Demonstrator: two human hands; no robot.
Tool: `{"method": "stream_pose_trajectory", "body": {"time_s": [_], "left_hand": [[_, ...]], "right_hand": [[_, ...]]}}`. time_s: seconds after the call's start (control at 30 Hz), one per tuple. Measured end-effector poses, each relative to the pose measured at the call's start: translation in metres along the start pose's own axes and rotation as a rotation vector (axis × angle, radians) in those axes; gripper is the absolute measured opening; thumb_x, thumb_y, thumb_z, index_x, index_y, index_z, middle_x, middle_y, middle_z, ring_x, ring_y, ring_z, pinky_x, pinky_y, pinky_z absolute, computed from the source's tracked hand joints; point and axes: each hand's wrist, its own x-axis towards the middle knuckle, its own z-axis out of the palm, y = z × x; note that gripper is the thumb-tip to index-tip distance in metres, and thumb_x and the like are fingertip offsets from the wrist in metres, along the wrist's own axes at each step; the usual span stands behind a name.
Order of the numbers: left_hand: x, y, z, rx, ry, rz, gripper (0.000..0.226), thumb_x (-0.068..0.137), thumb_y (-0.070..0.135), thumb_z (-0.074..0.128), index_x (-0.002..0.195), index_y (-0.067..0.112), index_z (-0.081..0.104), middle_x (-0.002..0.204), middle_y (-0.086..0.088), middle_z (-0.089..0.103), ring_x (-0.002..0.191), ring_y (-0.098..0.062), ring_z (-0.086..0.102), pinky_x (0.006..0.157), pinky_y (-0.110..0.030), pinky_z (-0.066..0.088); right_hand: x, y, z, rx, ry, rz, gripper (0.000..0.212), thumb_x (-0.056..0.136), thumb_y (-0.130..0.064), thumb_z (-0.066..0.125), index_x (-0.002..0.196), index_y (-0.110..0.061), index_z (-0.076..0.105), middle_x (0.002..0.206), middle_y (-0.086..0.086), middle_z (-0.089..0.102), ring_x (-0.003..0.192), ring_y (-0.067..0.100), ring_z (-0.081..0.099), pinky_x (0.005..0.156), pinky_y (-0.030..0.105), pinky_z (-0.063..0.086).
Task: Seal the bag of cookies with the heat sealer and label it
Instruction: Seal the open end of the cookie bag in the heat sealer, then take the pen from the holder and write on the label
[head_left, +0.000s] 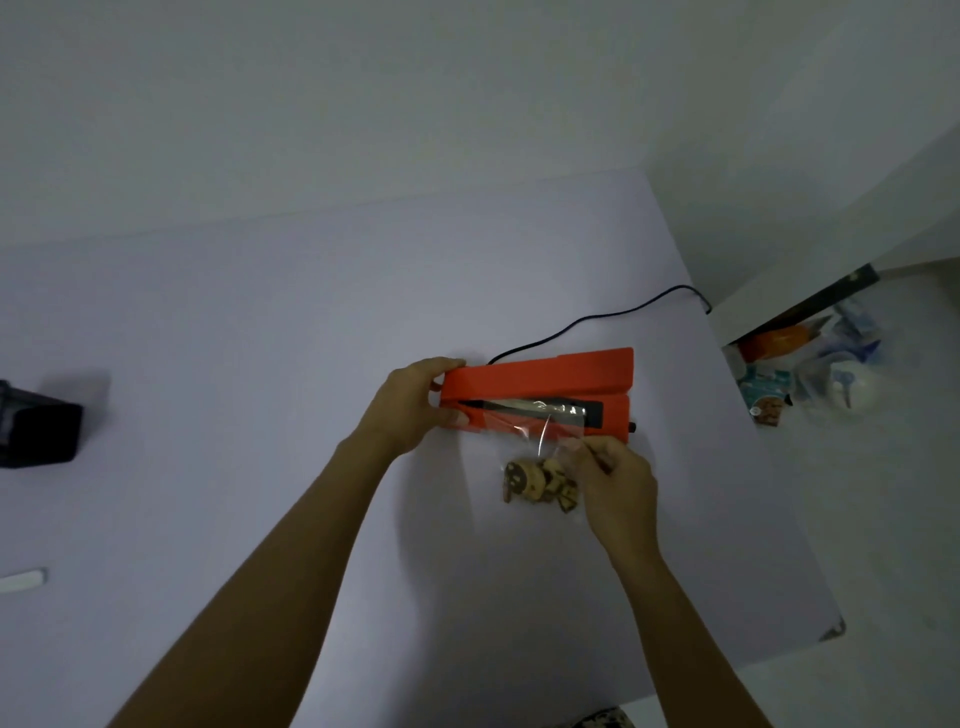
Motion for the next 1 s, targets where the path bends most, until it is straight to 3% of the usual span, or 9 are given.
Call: {"method": "stream_pose_trajectory", "body": {"time_s": [0.2, 0.5, 0.6, 0.73, 0.8, 0.87, 0.93, 1.0], "left_hand": [[0.002, -0.003, -0.001, 0.065, -0.011, 0.010, 0.074, 0.069, 0.020, 0.084, 0.136, 0.017, 0.052, 0.132, -0.005, 0.058, 0.111, -0.023, 0.057, 0.097, -0.038, 0.048], [0.005, -0.009, -0.001, 0.068, -0.031, 0.006, 0.078, 0.067, 0.020, 0.086, 0.136, 0.019, 0.051, 0.132, -0.004, 0.059, 0.117, -0.022, 0.056, 0.100, -0.034, 0.044], [0.002, -0.010, 0.001, 0.048, -0.051, -0.024, 0.080, 0.074, 0.018, 0.081, 0.143, 0.020, 0.042, 0.137, -0.006, 0.055, 0.124, -0.024, 0.052, 0.102, -0.036, 0.044], [-0.025, -0.010, 0.004, -0.042, 0.040, -0.067, 0.081, 0.089, 0.013, 0.064, 0.153, 0.017, 0.014, 0.154, -0.005, 0.032, 0.137, -0.022, 0.038, 0.112, -0.039, 0.037], [-0.045, -0.011, 0.000, -0.184, 0.181, -0.097, 0.066, 0.090, 0.000, 0.054, 0.149, 0.014, 0.027, 0.151, -0.003, 0.036, 0.133, -0.021, 0.044, 0.108, -0.035, 0.041], [-0.066, -0.015, -0.008, -0.369, 0.242, -0.175, 0.047, 0.092, -0.005, 0.044, 0.135, 0.013, 0.050, 0.137, -0.004, 0.054, 0.120, -0.018, 0.056, 0.102, -0.032, 0.046], [-0.088, -0.018, -0.020, -0.623, 0.209, -0.279, 0.034, 0.098, 0.004, 0.037, 0.117, 0.009, 0.065, 0.116, -0.007, 0.069, 0.107, -0.024, 0.065, 0.099, -0.037, 0.050], [-0.108, -0.025, -0.032, -0.829, 0.186, -0.376, 0.038, 0.102, 0.022, 0.035, 0.105, 0.006, 0.070, 0.100, -0.011, 0.074, 0.096, -0.027, 0.070, 0.089, -0.036, 0.054]], "right_hand": [[-0.015, -0.016, 0.000, -0.029, -0.008, -0.095, 0.013, 0.092, -0.018, 0.060, 0.081, -0.020, 0.067, 0.074, -0.006, 0.067, 0.066, 0.003, 0.062, 0.055, 0.012, 0.044], [-0.039, -0.025, -0.011, 0.082, -0.055, -0.095, 0.014, 0.091, -0.021, 0.064, 0.078, -0.020, 0.068, 0.070, -0.002, 0.068, 0.061, 0.004, 0.062, 0.051, 0.014, 0.046], [-0.043, -0.029, -0.017, 0.168, -0.092, -0.068, 0.012, 0.090, -0.018, 0.065, 0.079, -0.017, 0.070, 0.068, 0.001, 0.070, 0.058, 0.005, 0.064, 0.051, 0.014, 0.049], [-0.042, -0.028, -0.014, 0.220, -0.165, -0.026, 0.012, 0.089, -0.020, 0.065, 0.081, -0.022, 0.073, 0.080, 0.000, 0.074, 0.077, 0.018, 0.071, 0.073, 0.037, 0.059], [-0.041, -0.033, -0.005, 0.271, -0.207, -0.010, 0.015, 0.090, -0.018, 0.064, 0.078, -0.022, 0.073, 0.080, 0.004, 0.074, 0.079, 0.022, 0.071, 0.071, 0.039, 0.059], [-0.042, -0.040, 0.010, 0.343, -0.257, 0.025, 0.014, 0.091, -0.015, 0.063, 0.082, -0.018, 0.073, 0.082, 0.007, 0.074, 0.079, 0.024, 0.071, 0.067, 0.035, 0.060], [-0.043, -0.045, 0.031, 0.394, -0.317, 0.067, 0.011, 0.092, -0.013, 0.061, 0.088, -0.010, 0.070, 0.085, 0.009, 0.074, 0.081, 0.023, 0.072, 0.067, 0.031, 0.060], [-0.044, -0.047, 0.057, 0.413, -0.375, 0.111, 0.010, 0.093, -0.013, 0.060, 0.089, -0.008, 0.069, 0.085, 0.011, 0.072, 0.081, 0.023, 0.070, 0.066, 0.032, 0.059]]}}
